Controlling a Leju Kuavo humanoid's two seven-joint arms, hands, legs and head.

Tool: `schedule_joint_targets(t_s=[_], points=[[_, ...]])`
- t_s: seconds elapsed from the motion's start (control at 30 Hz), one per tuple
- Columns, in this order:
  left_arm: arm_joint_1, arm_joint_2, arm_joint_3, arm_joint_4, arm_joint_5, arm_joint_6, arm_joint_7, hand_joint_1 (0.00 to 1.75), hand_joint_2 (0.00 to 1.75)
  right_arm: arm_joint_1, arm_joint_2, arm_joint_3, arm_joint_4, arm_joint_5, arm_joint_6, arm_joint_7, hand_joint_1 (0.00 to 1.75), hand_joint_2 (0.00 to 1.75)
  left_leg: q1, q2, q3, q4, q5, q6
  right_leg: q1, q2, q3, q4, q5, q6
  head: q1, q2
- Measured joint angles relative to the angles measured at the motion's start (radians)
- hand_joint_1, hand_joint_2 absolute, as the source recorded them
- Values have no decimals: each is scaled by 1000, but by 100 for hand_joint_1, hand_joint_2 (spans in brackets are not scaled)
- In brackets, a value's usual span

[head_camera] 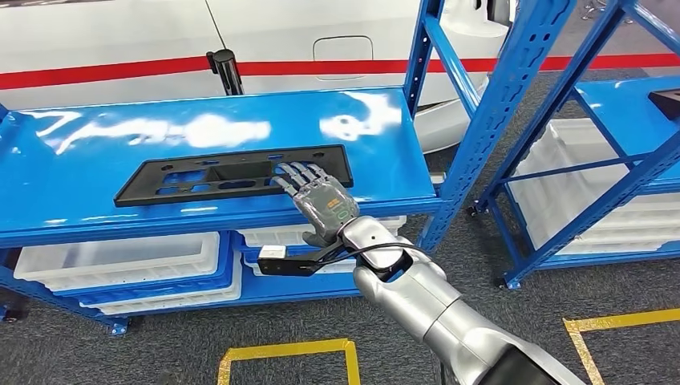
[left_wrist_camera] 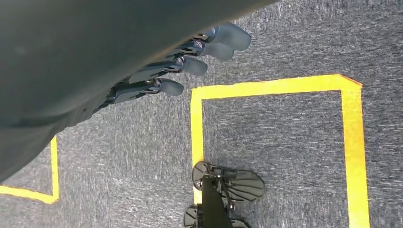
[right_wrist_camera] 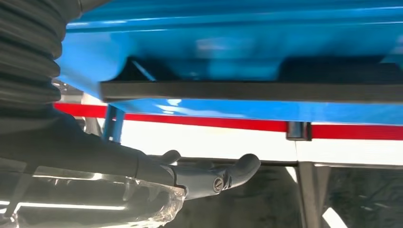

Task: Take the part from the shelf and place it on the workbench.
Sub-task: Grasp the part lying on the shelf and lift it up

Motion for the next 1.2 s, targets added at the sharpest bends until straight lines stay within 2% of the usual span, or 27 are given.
schedule_joint_targets(t_s=[0.03,0.07,0.13,0.17,0.2,0.23,0.3,0.37,0.4,0.43,0.53,0.6,0.67,0.7,0.73,0.77,0.8,0.87,0.9,0.97,1.1,1.17,1.2], points=[[-1,-1,0,0,-1,0,0,0,0,-1,2,1,1,1,0,2,0,175,1,0,5,-6,2,7,1,-2,-15,29,-14,-1,1,0],[-2,-1,0,0,-3,0,0,0,0,-3,4,2,2,4,0,5,0,175,2,1,10,-11,3,13,2,-4,-43,84,-38,-3,2,0],[-3,-2,0,0,-7,0,1,0,0,-2,6,5,6,10,1,10,0,175,1,1,13,-13,1,23,1,-5,-126,236,-94,-11,4,0],[-3,-2,0,0,-9,0,3,0,0,-1,6,7,9,13,2,12,0,175,0,0,13,-13,-1,25,0,-6,-161,294,-110,-10,4,0],[-2,-2,0,0,-9,0,5,0,0,0,7,8,13,15,3,14,0,175,-1,-1,15,-13,-3,25,-1,-6,-177,314,-109,-5,4,0],[-2,-2,0,0,-10,0,7,0,0,0,9,10,16,17,7,16,0,175,-2,-2,17,-12,-5,24,-1,-6,-172,292,-92,2,4,0],[-3,-3,0,0,-12,0,11,0,0,-3,17,11,21,17,14,20,0,175,-3,-5,25,-12,-11,19,-1,-8,-106,146,-28,13,5,0],[-4,-4,0,0,-14,-1,14,0,0,-10,29,12,26,19,22,25,0,175,-9,-6,30,-9,-19,11,1,-10,-41,22,21,8,4,0],[-5,-5,0,0,-15,-2,16,0,0,-13,34,12,29,20,26,27,0,175,-10,-6,32,-8,-23,6,2,-11,-27,-3,29,3,4,0],[-5,-5,0,0,-16,-2,18,0,0,-16,38,13,31,21,29,29,0,175,-11,-5,33,-7,-26,1,3,-10,-24,-6,31,-3,4,0],[-6,-5,0,0,-17,-3,22,0,0,-20,49,14,38,23,33,32,0,175,-4,-4,27,13,-44,-14,-8,-9,-15,-12,30,-17,3,0],[-6,-4,-1,0,-17,-4,23,0,0,-23,58,15,42,24,33,36,0,175,3,-2,-18,113,-95,-27,-13,-8,-5,-16,28,-28,0,0],[-6,-3,-1,0,-18,-4,26,0,0,-25,63,15,49,25,33,43,0,175,9,-1,-91,250,-147,-38,-12,-7,1,-15,23,-36,-2,0],[-5,-3,-1,0,-18,-5,27,0,0,-24,64,16,53,26,33,48,0,175,12,0,-116,284,-149,-43,-12,-7,4,-14,20,-36,-2,0],[-5,-3,-1,0,-19,-6,29,0,0,-24,64,16,57,26,33,53,0,175,16,1,-122,279,-131,-46,-12,-6,7,-14,16,-35,-2,0],[-5,-2,-1,0,-20,-6,30,0,0,-26,65,16,61,27,33,59,0,175,20,2,-108,235,-94,-48,-13,-5,12,-12,12,-32,-2,0],[-5,-2,-1,0,-21,-7,30,0,0,-28,67,15,65,28,33,66,0,175,24,3,-78,162,-50,-50,-14,-3,18,-10,6,-28,-2,0],[-8,-2,-1,0,-26,-8,31,0,0,-39,69,10,73,30,32,77,0,175,24,3,-21,44,-4,-50,-10,-1,23,-6,-3,-18,-3,0],[-10,-2,-1,0,-28,-9,31,0,0,-45,69,7,76,31,32,81,0,175,22,2,-7,19,-1,-47,-6,-1,22,-4,-6,-13,-3,0],[-13,-3,-1,0,-30,-9,31,0,0,-52,69,4,80,32,32,84,0,175,18,0,-3,17,-7,-39,-3,0,19,-3,-7,-8,-4,0],[-14,-3,-1,0,-30,-9,31,0,0,-53,69,4,81,32,32,84,0,175,18,0,-3,17,-7,-38,-3,0,18,-3,-7,-7,-4,0],[-14,-3,-1,0,-31,-10,33,0,0,-55,69,-3,87,33,31,87,0,175,15,0,-4,16,-6,-29,-3,-1,19,-6,-7,0,-4,0],[-16,-3,-1,0,-32,-12,35,0,0,-59,70,-9,95,35,31,91,0,175,13,0,-2,12,-5,-17,-3,-2,0,29,-23,1,-2,0]])
